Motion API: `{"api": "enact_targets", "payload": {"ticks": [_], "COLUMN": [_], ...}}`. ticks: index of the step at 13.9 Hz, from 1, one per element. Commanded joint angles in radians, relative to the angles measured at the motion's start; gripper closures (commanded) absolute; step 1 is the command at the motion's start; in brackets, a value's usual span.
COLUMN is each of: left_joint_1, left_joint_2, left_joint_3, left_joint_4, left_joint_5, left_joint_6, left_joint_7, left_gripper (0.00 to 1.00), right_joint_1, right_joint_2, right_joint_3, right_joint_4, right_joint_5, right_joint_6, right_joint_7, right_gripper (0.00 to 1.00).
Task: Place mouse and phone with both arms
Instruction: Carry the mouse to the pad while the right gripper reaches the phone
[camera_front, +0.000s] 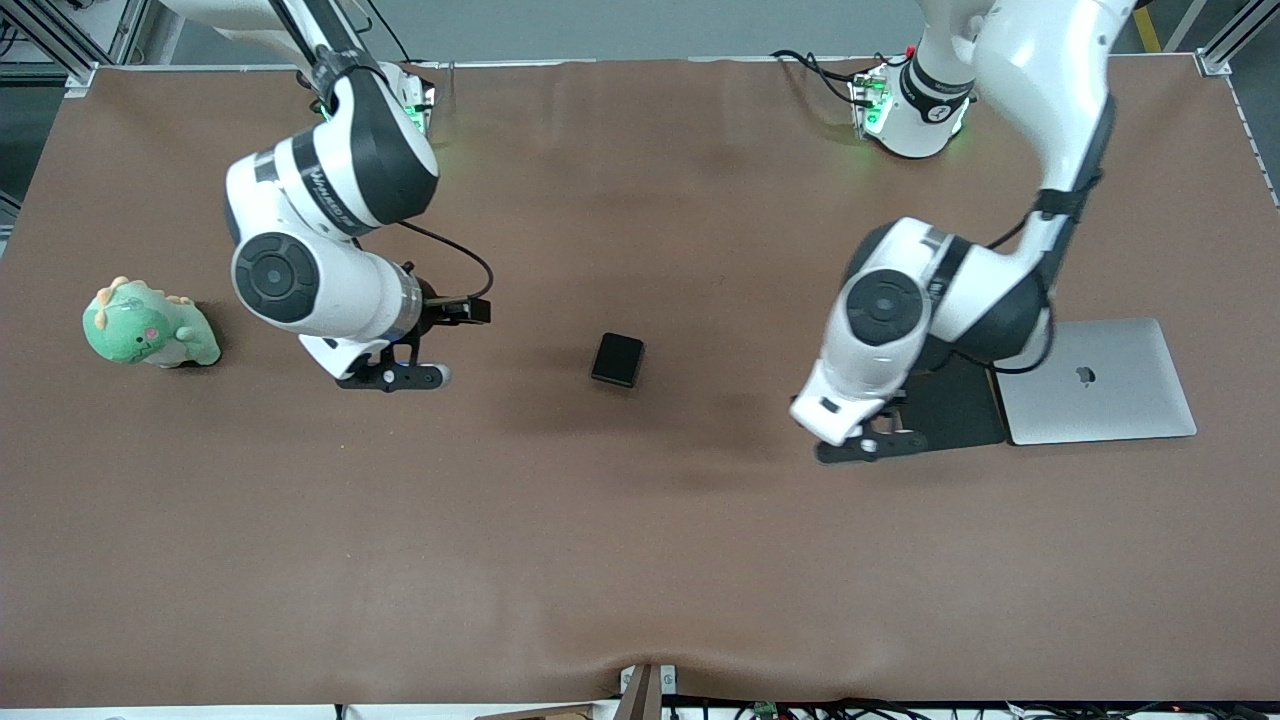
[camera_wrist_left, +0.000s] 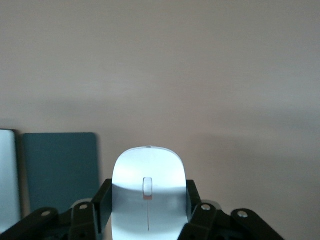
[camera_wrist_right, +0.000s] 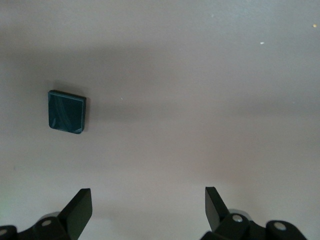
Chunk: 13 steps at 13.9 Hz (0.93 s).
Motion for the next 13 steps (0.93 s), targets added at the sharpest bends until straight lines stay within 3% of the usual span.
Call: {"api": "enact_targets", "payload": {"ticks": [1,8,13], "left_joint_1": [0.065,0.186,0.280], "left_joint_2": [-0.058,-0.170,-0.248], "left_joint_3": [-0.011,-0.011,-0.011], "left_joint_4": [-0.075,-0.245,-0.438], "left_joint_5": [0.020,0.048,0.051], "left_joint_6": [-0.017,0.009,0.208], "left_joint_7": [0.045,0.065,0.065], "left_gripper": [1.00,1.00,1.00], "right_joint_1": [0.045,0.145,0.197], "right_joint_2": [0.038,0.132,0.213], "right_joint_3": [-0.007,-0.007,-0.007], "right_joint_4": [0.001,0.001,0.003], "right_joint_5": [0.015,0.015,0.017], "right_joint_6": [0.054,0.191,0.330], "right_joint_7": [0.024,0.180,0.251], "right_gripper": [0.00,0.00,0.00]}}
